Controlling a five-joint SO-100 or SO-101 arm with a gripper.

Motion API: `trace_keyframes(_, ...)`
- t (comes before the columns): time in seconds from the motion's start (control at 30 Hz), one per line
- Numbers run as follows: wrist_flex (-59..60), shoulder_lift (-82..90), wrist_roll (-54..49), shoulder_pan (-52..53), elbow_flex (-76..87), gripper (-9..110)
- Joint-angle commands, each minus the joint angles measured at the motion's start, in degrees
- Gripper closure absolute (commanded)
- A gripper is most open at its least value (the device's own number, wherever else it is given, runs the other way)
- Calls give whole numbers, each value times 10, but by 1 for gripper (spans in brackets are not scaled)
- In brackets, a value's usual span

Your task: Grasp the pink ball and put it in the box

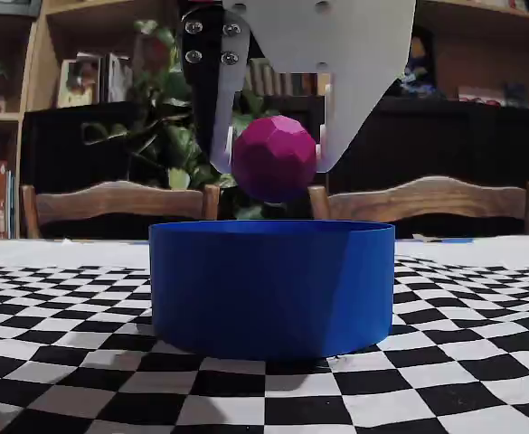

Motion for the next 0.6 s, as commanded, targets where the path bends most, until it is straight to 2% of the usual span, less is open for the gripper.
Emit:
trace_keyframes(0.0, -9, 4, 4, -1, -8, 71)
trace_keyframes(0.57, -10, 32, 5, 7, -3, 70)
